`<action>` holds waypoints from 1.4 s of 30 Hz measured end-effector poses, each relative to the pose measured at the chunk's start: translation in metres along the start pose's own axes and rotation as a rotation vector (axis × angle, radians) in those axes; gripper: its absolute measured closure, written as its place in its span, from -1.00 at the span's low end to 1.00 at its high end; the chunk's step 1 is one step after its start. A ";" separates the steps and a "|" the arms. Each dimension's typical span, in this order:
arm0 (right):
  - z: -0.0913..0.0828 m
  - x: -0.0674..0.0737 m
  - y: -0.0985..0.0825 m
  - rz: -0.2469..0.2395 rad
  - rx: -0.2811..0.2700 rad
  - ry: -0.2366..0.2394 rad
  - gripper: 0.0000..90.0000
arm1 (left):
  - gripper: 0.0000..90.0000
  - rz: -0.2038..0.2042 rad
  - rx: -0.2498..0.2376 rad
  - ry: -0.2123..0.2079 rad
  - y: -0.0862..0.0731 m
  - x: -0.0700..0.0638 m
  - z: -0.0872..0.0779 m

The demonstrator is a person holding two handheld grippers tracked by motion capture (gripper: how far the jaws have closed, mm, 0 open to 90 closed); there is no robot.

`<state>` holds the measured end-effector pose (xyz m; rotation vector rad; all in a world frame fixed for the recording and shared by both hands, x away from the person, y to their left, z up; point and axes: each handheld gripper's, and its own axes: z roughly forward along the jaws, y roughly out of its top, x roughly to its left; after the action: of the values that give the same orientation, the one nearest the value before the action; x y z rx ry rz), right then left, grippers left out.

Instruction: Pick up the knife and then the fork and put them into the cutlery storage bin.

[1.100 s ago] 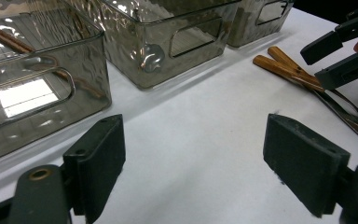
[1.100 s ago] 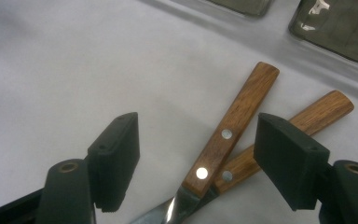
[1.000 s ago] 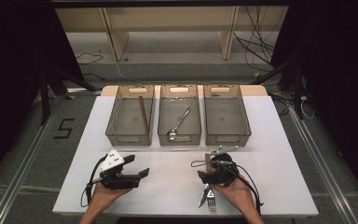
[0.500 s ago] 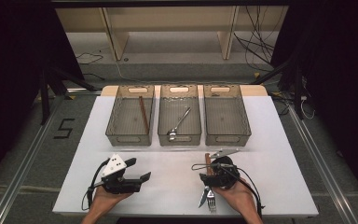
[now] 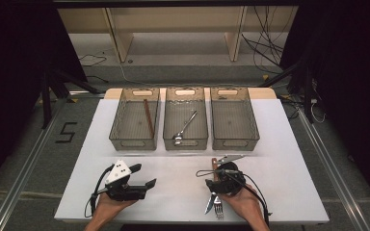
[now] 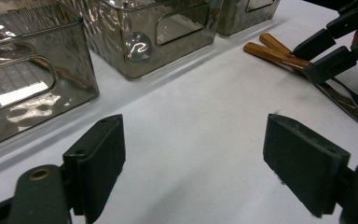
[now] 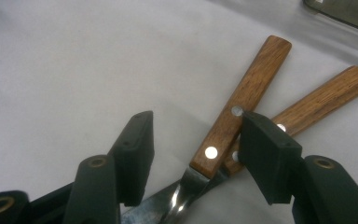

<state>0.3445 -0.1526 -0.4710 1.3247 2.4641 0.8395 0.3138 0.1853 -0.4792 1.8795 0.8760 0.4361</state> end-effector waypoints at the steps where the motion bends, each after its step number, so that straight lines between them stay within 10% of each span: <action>1: 0.000 0.000 0.000 0.002 -0.001 0.001 0.04 | -0.54 -0.001 0.000 -0.002 0.000 0.000 0.000; 27: 0.013 0.008 0.003 -0.024 0.016 -0.056 0.79 | -0.54 0.006 0.012 -0.004 -0.001 -0.001 0.002; 42: -0.006 0.004 0.009 -0.058 -0.051 -0.042 0.80 | -0.54 -0.001 0.013 0.006 -0.003 0.002 0.003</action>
<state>0.3459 -0.1481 -0.4601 1.2357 2.4205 0.8460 0.3159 0.1860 -0.4832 1.8904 0.8853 0.4367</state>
